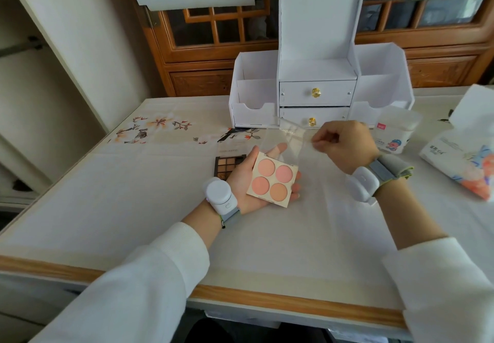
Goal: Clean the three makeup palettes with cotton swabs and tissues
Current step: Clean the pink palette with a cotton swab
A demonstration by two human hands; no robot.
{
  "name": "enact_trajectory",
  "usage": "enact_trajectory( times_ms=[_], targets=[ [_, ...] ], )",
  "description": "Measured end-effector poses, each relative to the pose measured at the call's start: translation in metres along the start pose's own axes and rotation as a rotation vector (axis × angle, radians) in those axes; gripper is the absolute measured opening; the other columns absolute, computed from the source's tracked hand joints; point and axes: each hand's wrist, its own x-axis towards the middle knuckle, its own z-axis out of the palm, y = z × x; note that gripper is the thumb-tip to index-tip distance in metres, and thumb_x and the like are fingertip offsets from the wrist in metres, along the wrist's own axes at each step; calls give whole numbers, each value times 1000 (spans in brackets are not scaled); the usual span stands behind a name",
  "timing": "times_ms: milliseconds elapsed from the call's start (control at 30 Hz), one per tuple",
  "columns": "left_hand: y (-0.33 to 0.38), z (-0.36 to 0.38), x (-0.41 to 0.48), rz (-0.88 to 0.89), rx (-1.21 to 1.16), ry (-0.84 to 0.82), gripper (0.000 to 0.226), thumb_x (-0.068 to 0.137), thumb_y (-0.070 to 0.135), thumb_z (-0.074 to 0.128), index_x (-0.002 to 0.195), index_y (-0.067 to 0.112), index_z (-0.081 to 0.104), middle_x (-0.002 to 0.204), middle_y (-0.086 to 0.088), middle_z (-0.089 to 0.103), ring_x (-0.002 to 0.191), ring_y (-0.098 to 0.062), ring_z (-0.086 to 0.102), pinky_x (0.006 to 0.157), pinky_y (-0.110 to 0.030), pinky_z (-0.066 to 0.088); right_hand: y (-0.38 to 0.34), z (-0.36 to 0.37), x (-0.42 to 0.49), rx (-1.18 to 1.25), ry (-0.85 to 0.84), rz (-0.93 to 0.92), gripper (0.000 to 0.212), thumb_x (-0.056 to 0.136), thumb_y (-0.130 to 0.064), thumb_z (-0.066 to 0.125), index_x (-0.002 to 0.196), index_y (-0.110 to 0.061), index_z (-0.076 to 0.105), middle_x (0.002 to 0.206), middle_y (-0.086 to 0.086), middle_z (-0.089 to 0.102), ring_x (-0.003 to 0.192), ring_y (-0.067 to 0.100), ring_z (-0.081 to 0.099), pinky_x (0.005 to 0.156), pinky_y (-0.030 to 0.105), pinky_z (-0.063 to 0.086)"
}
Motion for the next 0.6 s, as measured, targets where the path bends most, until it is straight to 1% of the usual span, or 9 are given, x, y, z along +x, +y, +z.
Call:
enact_trajectory(
  times_ms=[100, 167, 233, 300, 367, 433, 533, 567, 600],
  targets=[
    [1, 0, 0, -10, 11, 7, 56, 93, 62, 21, 116, 36, 65, 98, -19, 66, 80, -34, 65, 81, -45, 52, 0, 0, -3, -98, -265, -9, 13, 74, -3, 69, 75, -15, 72, 74, 2, 67, 65, 11, 55, 56, 12, 40],
    [2, 0, 1, -15, 18, 19, 62, 93, 63, 20, 104, 32, 73, 96, -19, 67, 78, -34, 66, 81, -46, 51, 1, 0, -2, -103, -306, 0, 13, 74, -3, 68, 77, -14, 72, 74, 1, 68, 64, 9, 55, 56, 9, 40],
    [2, 0, 0, -15, 21, 21, 60, 93, 63, 20, 109, 33, 70, 96, -19, 67, 78, -34, 66, 81, -46, 51, 1, 0, 1, -90, -226, 6, 11, 76, -3, 68, 80, -12, 73, 76, 4, 68, 67, 12, 57, 59, 12, 41],
    [1, 1, -1, -4, 22, 14, 55, 93, 62, 22, 119, 36, 63, 97, -19, 66, 80, -34, 65, 83, -47, 50, 3, 0, 3, -71, -56, 22, 10, 76, -3, 66, 81, -10, 73, 78, 9, 69, 71, 17, 58, 66, 20, 41],
    [1, 1, -1, -1, 13, 3, 55, 92, 61, 24, 115, 35, 66, 98, -20, 65, 81, -35, 63, 84, -47, 50, 4, 0, 5, -44, 99, 39, 10, 77, -2, 64, 81, -9, 72, 79, 11, 69, 70, 18, 55, 67, 25, 44],
    [1, 1, -1, 1, 6, -4, 55, 92, 61, 24, 111, 35, 69, 98, -20, 65, 80, -35, 63, 82, -46, 52, 4, -1, 6, -38, 176, 29, 11, 77, -2, 63, 80, -8, 71, 79, 11, 68, 69, 18, 54, 68, 30, 48],
    [2, 2, -2, 1, 2, 3, 55, 93, 61, 24, 112, 35, 68, 99, -20, 65, 81, -36, 63, 86, -47, 49, 1, 0, 3, -27, 128, -5, 12, 75, 0, 64, 79, -8, 72, 79, 10, 68, 69, 17, 54, 70, 28, 49],
    [1, 1, -2, 0, 3, 12, 55, 93, 61, 24, 113, 35, 67, 99, -20, 65, 81, -36, 63, 88, -48, 46, 0, 0, 2, -37, 53, -15, 13, 75, 0, 65, 79, -9, 72, 78, 7, 68, 68, 16, 55, 69, 23, 48],
    [1, 1, -2, -2, 5, 17, 55, 93, 62, 23, 115, 36, 66, 98, -20, 65, 81, -35, 63, 88, -49, 45, -1, 0, 0, -62, -48, -20, 13, 75, 0, 66, 79, -10, 73, 75, 4, 67, 65, 13, 55, 64, 12, 44]
  ],
)
